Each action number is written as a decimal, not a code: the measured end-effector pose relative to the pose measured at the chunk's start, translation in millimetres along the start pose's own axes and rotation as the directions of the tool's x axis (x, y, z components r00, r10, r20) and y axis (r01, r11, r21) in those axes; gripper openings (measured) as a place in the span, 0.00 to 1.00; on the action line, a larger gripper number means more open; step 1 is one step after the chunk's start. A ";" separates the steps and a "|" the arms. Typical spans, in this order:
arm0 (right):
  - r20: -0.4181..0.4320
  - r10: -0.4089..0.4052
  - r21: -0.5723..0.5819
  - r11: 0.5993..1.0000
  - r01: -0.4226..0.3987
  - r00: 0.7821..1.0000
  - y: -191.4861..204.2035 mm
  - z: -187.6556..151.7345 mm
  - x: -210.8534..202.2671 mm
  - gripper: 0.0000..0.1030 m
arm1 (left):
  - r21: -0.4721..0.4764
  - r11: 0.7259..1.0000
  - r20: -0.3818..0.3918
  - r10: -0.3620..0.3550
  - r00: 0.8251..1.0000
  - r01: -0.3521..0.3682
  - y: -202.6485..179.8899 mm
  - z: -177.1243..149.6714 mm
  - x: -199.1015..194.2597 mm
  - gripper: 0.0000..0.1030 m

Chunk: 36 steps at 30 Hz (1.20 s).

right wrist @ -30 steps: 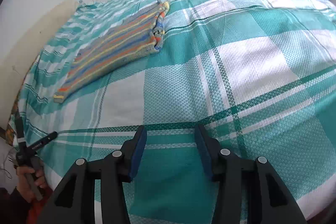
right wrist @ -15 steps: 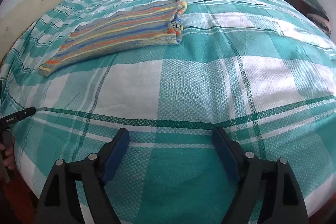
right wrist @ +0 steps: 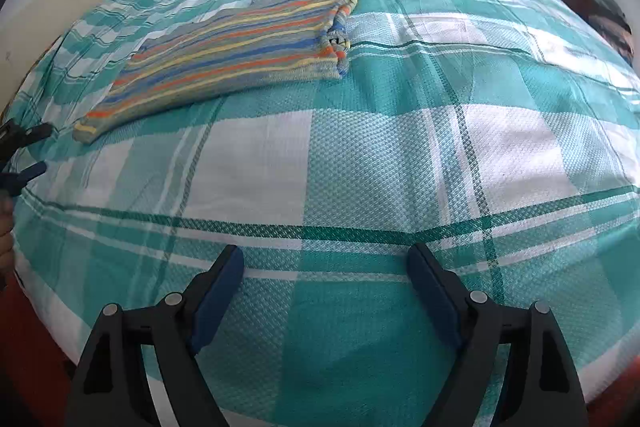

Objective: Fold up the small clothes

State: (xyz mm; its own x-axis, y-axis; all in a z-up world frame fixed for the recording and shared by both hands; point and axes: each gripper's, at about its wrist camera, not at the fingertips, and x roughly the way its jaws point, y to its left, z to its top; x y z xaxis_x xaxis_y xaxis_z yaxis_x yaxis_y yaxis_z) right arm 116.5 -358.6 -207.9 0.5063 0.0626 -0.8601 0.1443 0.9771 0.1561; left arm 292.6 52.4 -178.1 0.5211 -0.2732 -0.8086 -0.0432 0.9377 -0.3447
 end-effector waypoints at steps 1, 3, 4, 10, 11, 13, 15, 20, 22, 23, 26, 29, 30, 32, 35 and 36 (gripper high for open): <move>-0.012 0.006 0.018 1.000 -0.006 1.000 0.6 5.6 -4.2 0.78 | -0.012 1.000 -0.021 0.027 0.999 -0.028 -0.3 6.7 14.4 0.86; -0.017 0.050 0.028 0.998 -0.049 0.999 7.7 20.8 -15.1 0.71 | -0.062 0.997 -0.088 0.038 0.995 -0.044 4.2 12.5 38.3 0.59; -0.016 0.056 0.011 0.998 -0.055 0.998 15.2 31.2 -20.6 0.71 | -0.093 0.995 -0.101 0.033 0.994 -0.042 7.6 12.0 44.9 0.43; -0.002 0.104 -0.292 0.951 -0.100 0.995 119.7 132.8 -23.4 0.71 | -0.104 0.994 -0.026 -0.035 0.999 0.032 15.6 -5.0 35.3 0.05; -0.017 0.124 -0.328 0.937 -0.122 0.992 140.0 148.4 -15.9 0.71 | -0.109 0.993 -0.023 -0.045 0.999 0.042 17.3 -8.5 34.7 0.05; -0.064 0.157 -0.404 0.899 -0.169 0.986 188.9 179.9 7.4 0.71 | -0.119 0.991 -0.016 -0.064 0.998 0.062 20.2 -13.7 34.4 0.05; -0.105 0.183 -0.465 0.860 -0.211 0.977 241.4 208.2 38.5 0.71 | -0.122 0.990 -0.019 -0.075 0.997 0.072 21.1 -12.0 36.0 0.05; -0.213 0.127 -0.513 0.829 -0.221 0.969 355.7 250.0 131.7 0.66 | -0.145 0.984 -0.023 -0.111 0.994 0.107 26.4 -9.6 37.3 0.05; -0.224 0.046 -0.545 0.822 -0.164 0.973 386.6 253.6 165.9 0.59 | -0.144 0.984 -0.021 -0.114 0.993 0.110 26.0 -10.0 36.8 0.05; -0.216 0.006 -0.560 0.818 -0.129 0.976 395.0 253.1 177.1 0.56 | -0.142 0.984 -0.020 -0.114 0.993 0.110 25.7 -10.2 36.5 0.05; -0.221 -0.113 -0.580 0.814 -0.038 0.969 404.9 247.1 214.3 0.44 | -0.130 0.986 -0.019 -0.112 0.994 0.109 24.6 -11.2 34.9 0.05; -0.168 -0.122 -0.593 0.805 -0.001 0.978 400.2 250.8 211.9 0.09 | -0.117 0.988 -0.016 -0.100 0.995 0.097 19.5 -13.0 27.9 0.05; -0.174 -0.082 -0.569 0.822 -0.032 0.981 393.6 255.6 204.7 0.09 | -0.111 0.989 -0.011 -0.094 0.995 0.093 14.7 -12.3 22.8 0.05; -0.170 -0.001 -0.497 0.864 -0.085 0.985 371.4 268.3 183.0 0.09 | -0.074 0.993 0.022 -0.093 0.995 0.094 0.6 -9.7 3.4 0.05; -0.158 0.116 -0.406 0.897 -0.172 0.981 327.7 285.7 146.0 0.09 | 0.033 0.993 0.080 -0.114 0.990 0.112 -39.8 -6.5 -30.0 0.04; -0.152 0.145 -0.384 0.903 -0.193 0.978 313.6 291.1 135.6 0.09 | 0.065 0.991 0.089 -0.127 0.988 0.121 -53.8 -6.4 -37.3 0.04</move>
State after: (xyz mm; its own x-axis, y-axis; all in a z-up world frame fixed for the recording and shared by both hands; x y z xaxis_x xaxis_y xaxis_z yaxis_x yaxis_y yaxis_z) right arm 477.9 -102.8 -134.3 0.3868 0.2336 -0.8921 -0.2939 0.9482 0.1209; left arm 270.1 10.7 -132.4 0.5965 -0.3694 -0.7125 0.0756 0.9097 -0.4083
